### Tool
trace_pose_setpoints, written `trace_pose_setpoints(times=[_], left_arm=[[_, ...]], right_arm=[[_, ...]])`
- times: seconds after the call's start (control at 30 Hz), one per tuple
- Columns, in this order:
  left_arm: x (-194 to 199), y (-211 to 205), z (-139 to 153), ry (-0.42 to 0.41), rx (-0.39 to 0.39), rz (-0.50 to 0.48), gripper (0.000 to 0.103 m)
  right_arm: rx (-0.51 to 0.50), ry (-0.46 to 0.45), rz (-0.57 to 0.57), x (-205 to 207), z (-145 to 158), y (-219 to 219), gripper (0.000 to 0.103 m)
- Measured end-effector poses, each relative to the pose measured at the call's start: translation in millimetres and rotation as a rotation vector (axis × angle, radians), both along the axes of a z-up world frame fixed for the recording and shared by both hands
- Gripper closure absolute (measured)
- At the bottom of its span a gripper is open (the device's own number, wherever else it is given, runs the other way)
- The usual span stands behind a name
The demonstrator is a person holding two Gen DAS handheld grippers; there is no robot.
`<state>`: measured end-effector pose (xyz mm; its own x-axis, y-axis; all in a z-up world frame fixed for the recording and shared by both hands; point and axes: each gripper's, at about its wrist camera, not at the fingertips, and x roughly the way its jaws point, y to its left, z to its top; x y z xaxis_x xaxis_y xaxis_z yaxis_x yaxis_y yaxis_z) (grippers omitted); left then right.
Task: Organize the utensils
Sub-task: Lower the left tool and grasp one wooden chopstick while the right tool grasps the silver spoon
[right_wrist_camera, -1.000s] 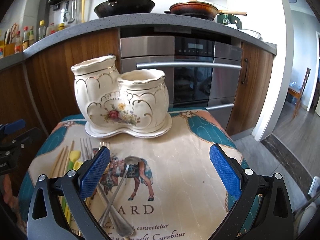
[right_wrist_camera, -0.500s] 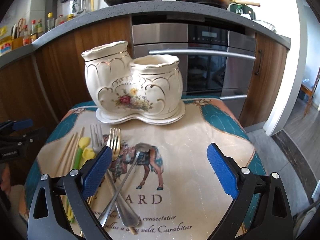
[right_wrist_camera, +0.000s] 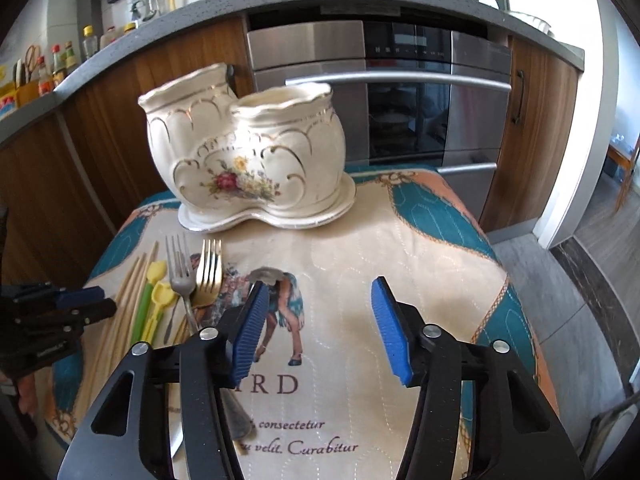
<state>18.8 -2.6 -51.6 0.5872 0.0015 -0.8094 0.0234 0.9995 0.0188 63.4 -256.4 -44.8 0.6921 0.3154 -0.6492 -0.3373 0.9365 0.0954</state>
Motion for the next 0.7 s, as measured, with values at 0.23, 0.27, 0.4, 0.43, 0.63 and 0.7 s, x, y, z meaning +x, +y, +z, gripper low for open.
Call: trace_pose_setpoints(times=[0.23,0.27,0.4,0.43,0.63,0.7], left_arm=[[10.0,4.6,-1.6,-0.005,0.002,0.013,0.079],[11.9,5.5,-1.2,-0.004,-0.001,0.015,0.079],[19.2,9.4,-1.5,-0.005,-0.009,0.016,0.079],[20.7,10.2,-1.7,-0.005,-0.012,0.015,0.079],[31.4,12.9,-3.5,-0.003,-0.008,0.007,0.080],[32.5,13.8,-3.5,-0.003,-0.001,0.011,0.087]], right_arm=[[0.056,0.113,0.053,15.0,-16.7,17.0,0.048],[0.058,0.123,0.058,17.1,-17.9,19.8,0.048],[0.037,0.157,0.081,26.9,-23.7,37.9,0.048],[0.005,0.157,0.083,29.1,-25.6,44.8,0.050],[-0.087,0.120,0.094,27.1,-29.4,63.1,0.078],[-0.072,0.123,0.102,27.1,-30.1,61.7,0.082]])
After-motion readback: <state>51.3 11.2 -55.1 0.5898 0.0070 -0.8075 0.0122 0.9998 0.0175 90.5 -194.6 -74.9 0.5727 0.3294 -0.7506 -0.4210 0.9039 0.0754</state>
